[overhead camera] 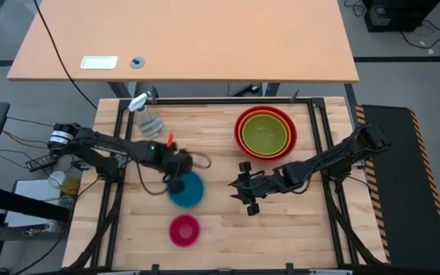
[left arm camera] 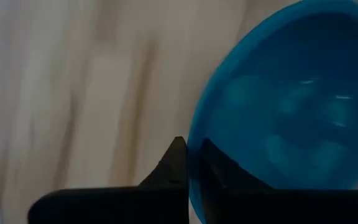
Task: Nest bowls inside each other
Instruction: Stack the blue bowl on top of the green bowl
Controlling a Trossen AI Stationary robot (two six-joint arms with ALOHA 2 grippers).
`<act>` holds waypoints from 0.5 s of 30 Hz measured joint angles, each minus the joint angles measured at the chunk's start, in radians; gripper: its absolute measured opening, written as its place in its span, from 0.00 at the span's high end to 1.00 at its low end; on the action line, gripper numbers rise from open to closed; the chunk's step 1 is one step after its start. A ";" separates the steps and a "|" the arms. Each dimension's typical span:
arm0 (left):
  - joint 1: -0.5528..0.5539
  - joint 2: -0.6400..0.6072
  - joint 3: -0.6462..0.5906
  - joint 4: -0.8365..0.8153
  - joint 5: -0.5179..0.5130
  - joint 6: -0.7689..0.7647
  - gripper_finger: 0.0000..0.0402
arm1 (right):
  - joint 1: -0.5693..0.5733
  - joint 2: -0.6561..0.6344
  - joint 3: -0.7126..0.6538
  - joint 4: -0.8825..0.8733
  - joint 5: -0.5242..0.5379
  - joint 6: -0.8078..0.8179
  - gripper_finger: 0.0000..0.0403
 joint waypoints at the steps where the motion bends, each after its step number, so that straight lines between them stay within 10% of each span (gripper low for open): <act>1: 0.020 0.000 0.025 0.038 0.000 0.025 0.98 | 0.007 -0.023 0.000 -0.020 0.020 0.004 0.54; 15: 0.290 0.195 0.321 0.510 0.056 0.288 0.98 | 0.160 -0.567 -0.209 -0.068 0.477 0.041 0.56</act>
